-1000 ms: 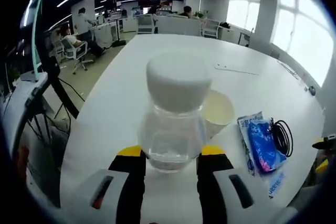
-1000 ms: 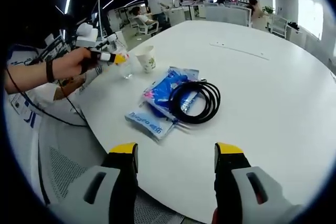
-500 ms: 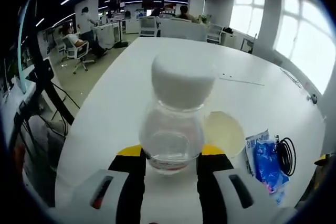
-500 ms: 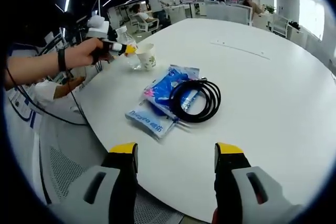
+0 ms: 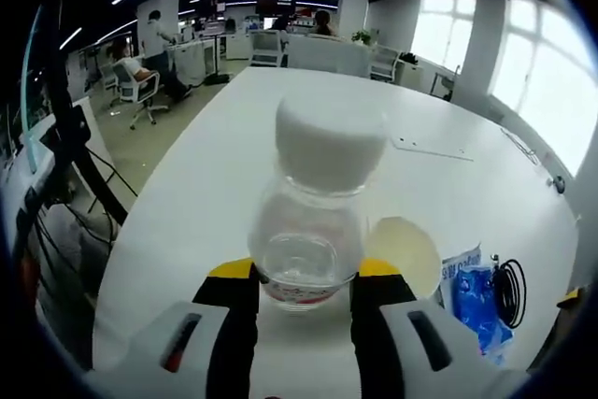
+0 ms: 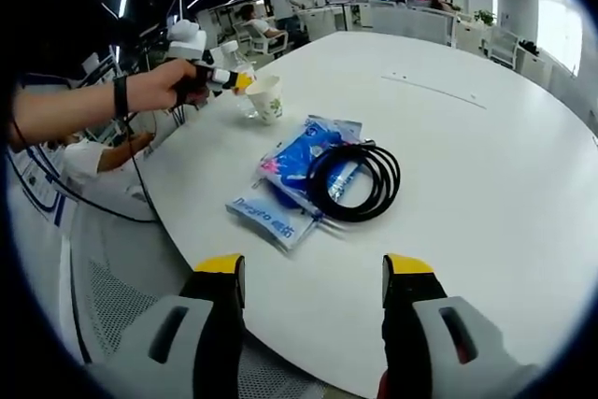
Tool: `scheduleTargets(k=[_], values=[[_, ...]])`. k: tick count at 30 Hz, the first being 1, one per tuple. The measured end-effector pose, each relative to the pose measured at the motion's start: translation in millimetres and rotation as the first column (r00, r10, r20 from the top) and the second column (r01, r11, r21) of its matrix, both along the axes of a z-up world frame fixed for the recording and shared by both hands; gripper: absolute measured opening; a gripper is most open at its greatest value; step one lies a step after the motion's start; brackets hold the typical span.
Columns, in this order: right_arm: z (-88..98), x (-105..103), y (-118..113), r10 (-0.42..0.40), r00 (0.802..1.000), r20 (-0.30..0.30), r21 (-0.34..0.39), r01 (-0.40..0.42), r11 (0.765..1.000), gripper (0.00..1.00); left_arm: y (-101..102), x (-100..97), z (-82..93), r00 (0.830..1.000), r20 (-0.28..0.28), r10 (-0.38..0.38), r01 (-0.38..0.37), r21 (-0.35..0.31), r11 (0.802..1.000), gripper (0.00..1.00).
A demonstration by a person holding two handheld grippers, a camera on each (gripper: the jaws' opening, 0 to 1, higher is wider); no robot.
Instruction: Arrange the tabletop items into an orderly group along one side of the table until the central work area is clear of visible clutter.
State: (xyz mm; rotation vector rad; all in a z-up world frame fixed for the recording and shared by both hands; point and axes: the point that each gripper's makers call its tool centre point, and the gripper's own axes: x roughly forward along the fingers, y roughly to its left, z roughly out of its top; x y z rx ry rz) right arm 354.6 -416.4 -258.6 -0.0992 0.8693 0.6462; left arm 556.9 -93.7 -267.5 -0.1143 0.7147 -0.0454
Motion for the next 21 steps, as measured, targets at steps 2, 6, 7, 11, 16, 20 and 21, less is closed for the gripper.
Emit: scheduleTargets(k=[2, 6, 7, 11, 16, 20, 21], values=[[-0.4, 0.5, 0.1, 0.001, 1.0, -0.001, -0.001, -0.001, 1.0, 0.58, 0.2, 0.9, -0.4, 1.0, 0.0, 0.002, -0.002, 0.0, 1.0, 0.37], [-0.4, 1.1, 1.1, 0.004, 1.0, -0.002, 0.0, -0.004, 1.0, 0.59, 0.4, 1.6, -0.9, 1.0, -0.003, 0.009, -0.009, -0.006, 1.0, 0.38], [-0.7, 1.2, 1.2, 0.006, 1.0, -0.003, 0.0, -0.006, 1.0, 0.59, 0.5, 1.7, -1.1, 1.0, -0.005, 0.012, -0.012, -0.009, 1.0, 0.38], [-0.3, 2.1, 2.1, 0.009, 1.0, -0.003, 0.001, -0.009, 1.0, 0.59, 0.8, 0.4, -2.5, 0.999, -0.016, 0.041, -0.041, -0.047, 0.998, 0.38], [0.3, 3.6, 1.6, 0.007, 1.0, 0.001, 0.003, -0.007, 1.0, 0.6, -0.5, -1.1, -2.9, 0.999, -0.021, 0.038, -0.039, -0.052, 0.998, 0.39], [-0.5, 3.2, 0.9, 0.006, 1.0, 0.0, 0.004, -0.006, 1.0, 0.6, -0.4, -3.2, -3.7, 0.999, -0.027, 0.026, -0.028, -0.069, 0.997, 0.4], [-1.2, 2.6, 0.8, 0.006, 1.0, -0.001, 0.003, -0.006, 1.0, 0.6, -0.1, -4.7, -4.1, 0.999, -0.031, 0.025, -0.027, -0.077, 0.997, 0.39]])
